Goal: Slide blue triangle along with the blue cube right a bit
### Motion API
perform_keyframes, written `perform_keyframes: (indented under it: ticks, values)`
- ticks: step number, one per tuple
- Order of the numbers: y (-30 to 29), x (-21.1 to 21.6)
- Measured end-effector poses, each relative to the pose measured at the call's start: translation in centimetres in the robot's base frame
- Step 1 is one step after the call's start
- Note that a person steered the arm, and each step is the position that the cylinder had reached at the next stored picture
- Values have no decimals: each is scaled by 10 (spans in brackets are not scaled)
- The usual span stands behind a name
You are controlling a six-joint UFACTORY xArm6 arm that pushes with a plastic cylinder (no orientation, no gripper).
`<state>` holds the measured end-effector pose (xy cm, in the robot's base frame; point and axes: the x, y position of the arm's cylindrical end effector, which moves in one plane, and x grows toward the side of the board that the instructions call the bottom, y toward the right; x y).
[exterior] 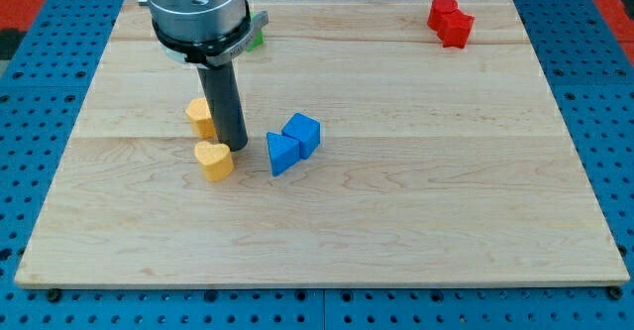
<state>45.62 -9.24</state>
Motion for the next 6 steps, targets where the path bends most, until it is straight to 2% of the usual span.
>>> perform_keyframes:
  ticks: [6]
  values:
    - [55, 2]
